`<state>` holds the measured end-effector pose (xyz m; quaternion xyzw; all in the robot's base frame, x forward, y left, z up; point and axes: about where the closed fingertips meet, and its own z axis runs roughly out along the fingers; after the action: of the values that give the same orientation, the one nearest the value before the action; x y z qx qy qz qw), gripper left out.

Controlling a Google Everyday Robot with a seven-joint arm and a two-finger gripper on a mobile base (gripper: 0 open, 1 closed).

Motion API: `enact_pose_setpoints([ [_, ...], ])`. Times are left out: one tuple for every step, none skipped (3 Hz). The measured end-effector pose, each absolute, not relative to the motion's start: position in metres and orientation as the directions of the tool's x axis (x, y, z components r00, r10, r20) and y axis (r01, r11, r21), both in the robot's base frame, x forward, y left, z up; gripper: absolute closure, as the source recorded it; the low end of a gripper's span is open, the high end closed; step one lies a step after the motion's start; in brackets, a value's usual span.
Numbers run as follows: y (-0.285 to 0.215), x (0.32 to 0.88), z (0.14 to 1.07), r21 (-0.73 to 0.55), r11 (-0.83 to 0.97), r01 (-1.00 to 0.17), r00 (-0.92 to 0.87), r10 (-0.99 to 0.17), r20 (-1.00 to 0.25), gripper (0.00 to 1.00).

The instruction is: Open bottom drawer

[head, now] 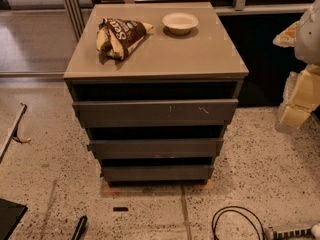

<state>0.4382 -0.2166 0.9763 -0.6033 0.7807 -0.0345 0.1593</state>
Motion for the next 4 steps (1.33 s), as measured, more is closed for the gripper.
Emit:
enact_pose_setpoints([
  [-0.216, 0.439, 0.976, -0.247, 0.266, -0.932, -0.215, -0.952, -0.216, 0.00],
  [-0.215, 0.444, 0.942, -0.229, 0.248, -0.941, -0.192, -0.951, -0.244, 0.00],
  [-0.217, 0.448, 0.859, -0.159, 0.236, -0.959, -0.173, -0.927, -0.332, 0.00],
  [-0.210, 0.452, 0.764, -0.089, 0.239, -0.967, -0.177, -0.879, -0.443, 0.00],
])
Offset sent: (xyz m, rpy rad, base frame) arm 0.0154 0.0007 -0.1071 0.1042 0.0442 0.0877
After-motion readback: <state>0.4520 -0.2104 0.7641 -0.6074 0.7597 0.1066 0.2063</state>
